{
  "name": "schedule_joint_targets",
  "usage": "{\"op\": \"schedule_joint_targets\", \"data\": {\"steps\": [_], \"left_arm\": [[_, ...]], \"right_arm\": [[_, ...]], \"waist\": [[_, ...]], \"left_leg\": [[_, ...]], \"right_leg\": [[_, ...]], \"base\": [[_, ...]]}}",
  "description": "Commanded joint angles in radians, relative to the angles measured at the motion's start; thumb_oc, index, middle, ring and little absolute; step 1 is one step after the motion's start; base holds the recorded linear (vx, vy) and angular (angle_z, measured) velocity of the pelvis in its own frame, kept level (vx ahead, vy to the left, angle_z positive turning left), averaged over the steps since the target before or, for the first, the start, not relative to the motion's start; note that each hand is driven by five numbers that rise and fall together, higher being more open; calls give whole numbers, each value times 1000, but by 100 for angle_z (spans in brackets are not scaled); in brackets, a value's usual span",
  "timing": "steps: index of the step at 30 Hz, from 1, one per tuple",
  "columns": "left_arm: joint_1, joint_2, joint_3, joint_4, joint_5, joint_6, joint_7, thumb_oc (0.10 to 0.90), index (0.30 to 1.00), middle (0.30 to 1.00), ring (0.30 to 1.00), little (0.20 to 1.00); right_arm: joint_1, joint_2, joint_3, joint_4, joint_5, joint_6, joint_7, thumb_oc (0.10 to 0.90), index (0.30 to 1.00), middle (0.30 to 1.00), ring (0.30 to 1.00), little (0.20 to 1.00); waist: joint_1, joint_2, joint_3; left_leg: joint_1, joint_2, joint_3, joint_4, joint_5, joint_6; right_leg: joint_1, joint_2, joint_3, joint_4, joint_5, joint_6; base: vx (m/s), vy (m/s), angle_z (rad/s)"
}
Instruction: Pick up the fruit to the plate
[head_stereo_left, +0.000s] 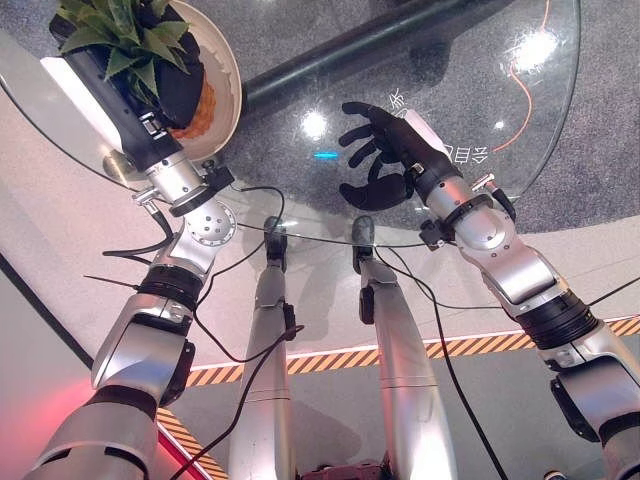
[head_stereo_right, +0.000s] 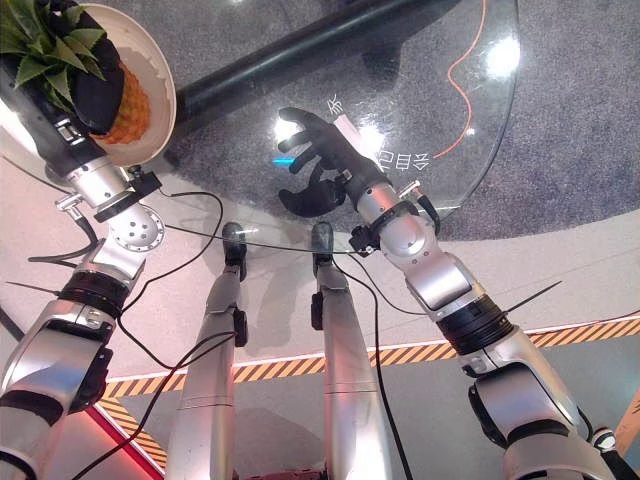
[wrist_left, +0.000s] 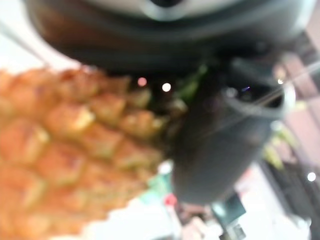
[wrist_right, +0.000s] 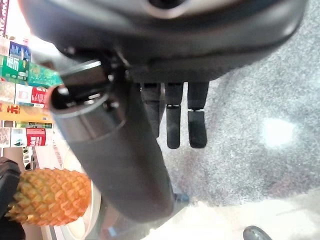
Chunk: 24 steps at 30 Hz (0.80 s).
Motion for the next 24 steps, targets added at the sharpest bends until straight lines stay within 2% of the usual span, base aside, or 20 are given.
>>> {"op": "schedule_joint_targets", "data": {"steps": [1, 7, 8, 9, 10, 11, 24], "left_arm": [[-55, 42, 39, -44, 16, -55, 43, 100, 300, 300, 300, 200], [-50, 40, 34, -37, 21, -54, 55, 105, 305, 305, 305, 205], [-49, 43, 35, -37, 13, -55, 54, 399, 556, 556, 556, 499], [-49, 43, 35, -38, 11, -54, 53, 399, 556, 556, 556, 499], [-50, 45, 36, -37, 8, -55, 51, 536, 674, 674, 674, 636], [-50, 46, 35, -37, 8, -55, 45, 800, 900, 900, 900, 900], [-20, 48, 30, -49, 12, -39, 10, 800, 900, 900, 900, 900]], "right_arm": [[69, 39, 57, -1, 9, 8, 20, 800, 900, 900, 900, 900], [76, 36, 60, 2, 11, -9, 21, 800, 900, 900, 900, 900], [77, 33, 60, -1, 14, -10, 20, 800, 900, 900, 900, 900], [78, 32, 61, -2, 14, -10, 19, 800, 900, 900, 900, 900], [78, 32, 61, -3, 14, -9, 18, 800, 900, 900, 900, 900], [77, 30, 60, -6, 16, -6, 17, 800, 900, 900, 900, 900], [107, 27, 56, -37, 5, -7, 13, 800, 900, 900, 900, 900]], "waist": [[13, -9, -25], [12, -10, -25], [13, -11, -25], [13, -11, -25], [13, -11, -25], [13, -11, -25], [15, -8, -25]], "left_leg": [[-15, -94, 96, 145, -141, 53], [-14, -96, 97, 146, -140, 55], [-10, -96, 98, 146, -140, 55], [-9, -96, 98, 145, -140, 55], [-8, -96, 97, 144, -140, 55], [-6, -96, 97, 142, -139, 54], [12, -95, 95, 126, -132, 52]], "right_leg": [[3, 73, -9, -138, 156, 29], [3, 76, -8, -135, 160, 31], [7, 75, -10, -136, 159, 31], [8, 75, -10, -137, 159, 31], [9, 75, -11, -138, 159, 31], [12, 75, -12, -139, 159, 30], [26, 72, -16, -149, 159, 30]], "base": [[0, 0, 0], [0, 0, 0], [0, 0, 0], [0, 0, 0], [0, 0, 0], [0, 0, 0], [0, 0, 0]]}}
